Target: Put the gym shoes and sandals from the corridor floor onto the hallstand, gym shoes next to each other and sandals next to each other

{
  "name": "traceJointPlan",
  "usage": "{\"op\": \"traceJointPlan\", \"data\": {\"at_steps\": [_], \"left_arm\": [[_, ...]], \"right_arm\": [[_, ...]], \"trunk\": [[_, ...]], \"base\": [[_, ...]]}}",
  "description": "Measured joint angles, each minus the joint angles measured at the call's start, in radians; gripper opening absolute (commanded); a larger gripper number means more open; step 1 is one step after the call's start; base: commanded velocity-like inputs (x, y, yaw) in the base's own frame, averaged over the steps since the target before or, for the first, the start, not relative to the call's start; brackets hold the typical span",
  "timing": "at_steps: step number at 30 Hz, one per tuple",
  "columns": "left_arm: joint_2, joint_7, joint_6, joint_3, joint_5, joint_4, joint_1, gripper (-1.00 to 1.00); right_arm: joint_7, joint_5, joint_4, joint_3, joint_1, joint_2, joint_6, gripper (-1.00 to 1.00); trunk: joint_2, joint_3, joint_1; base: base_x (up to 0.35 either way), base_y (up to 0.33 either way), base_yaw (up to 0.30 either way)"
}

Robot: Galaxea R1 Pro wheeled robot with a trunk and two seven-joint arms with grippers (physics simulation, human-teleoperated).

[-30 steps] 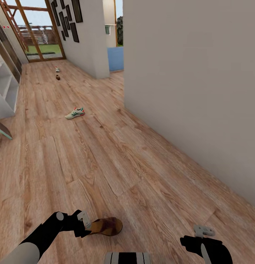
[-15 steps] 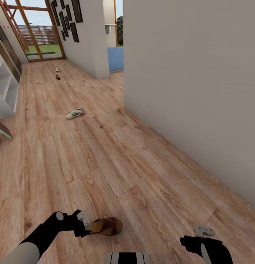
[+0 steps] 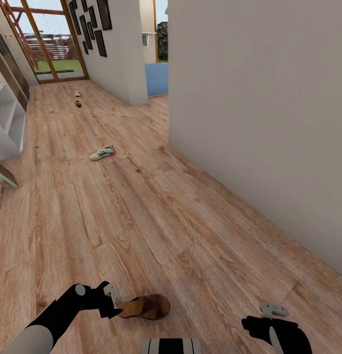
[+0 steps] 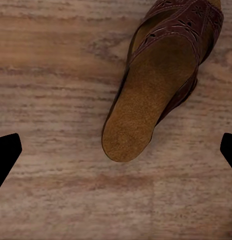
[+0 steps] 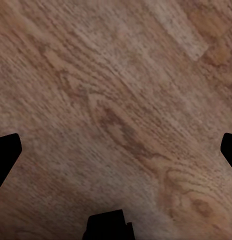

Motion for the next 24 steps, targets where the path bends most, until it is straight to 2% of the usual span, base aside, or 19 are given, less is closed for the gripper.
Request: {"op": "traceJointPlan", "data": {"at_steps": [7, 17, 22, 24], "left_arm": [[0.001, -0.003, -0.001, -0.001, -0.002, 0.000, 0.000, 1.00], [0.009, -0.059, -0.003, -0.001, -0.010, -0.003, -0.001, 1.00], [0.015, -0.069, -0.003, -0.001, -0.059, -0.003, -0.006, 1.00], [0.016, -0.071, -0.003, -0.001, -0.090, -0.003, -0.008, 1.00]], "right_arm": [[0.000, 0.000, 0.000, 0.000, 0.000, 0.000, 0.000, 1.00], [0.000, 0.002, 0.000, 0.000, 0.000, 0.000, 0.000, 1.00], [0.000, 0.003, 0.000, 0.000, 0.000, 0.000, 0.000, 1.00], [0.000, 0.004, 0.000, 0.000, 0.000, 0.000, 0.000, 1.00]], "trunk": [[0.000, 0.000, 0.000], [0.000, 0.000, 0.000], [0.000, 0.000, 0.000], [0.000, 0.000, 0.000]], "base": [[0.002, 0.005, 0.000], [0.000, 0.000, 0.000], [0.000, 0.000, 0.000], [0.000, 0.000, 0.000]]}}
